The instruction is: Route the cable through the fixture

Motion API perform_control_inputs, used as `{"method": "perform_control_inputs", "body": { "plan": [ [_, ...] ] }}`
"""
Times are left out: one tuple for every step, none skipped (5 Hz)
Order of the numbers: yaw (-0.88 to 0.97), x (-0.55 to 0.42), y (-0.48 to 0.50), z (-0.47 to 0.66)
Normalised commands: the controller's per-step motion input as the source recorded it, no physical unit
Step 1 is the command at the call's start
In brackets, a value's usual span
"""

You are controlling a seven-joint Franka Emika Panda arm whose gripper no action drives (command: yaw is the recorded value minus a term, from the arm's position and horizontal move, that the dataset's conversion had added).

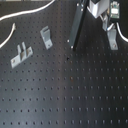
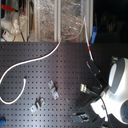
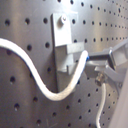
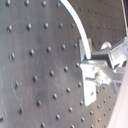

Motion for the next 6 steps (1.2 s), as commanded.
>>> {"method": "perform_control_inputs", "body": {
  "plan": [
    [-0.05, 0.118, -0.026, 0.00],
    [0.00, -0.015, -0.140, 0.10],
    [0.00, 0.000, -0.303, 0.19],
    [-0.09, 0.077, -0.100, 0.18],
    [-0.06, 0.010, 0.137, 0.30],
    [0.00, -0.096, 0.134, 0.23]
  ]
}}
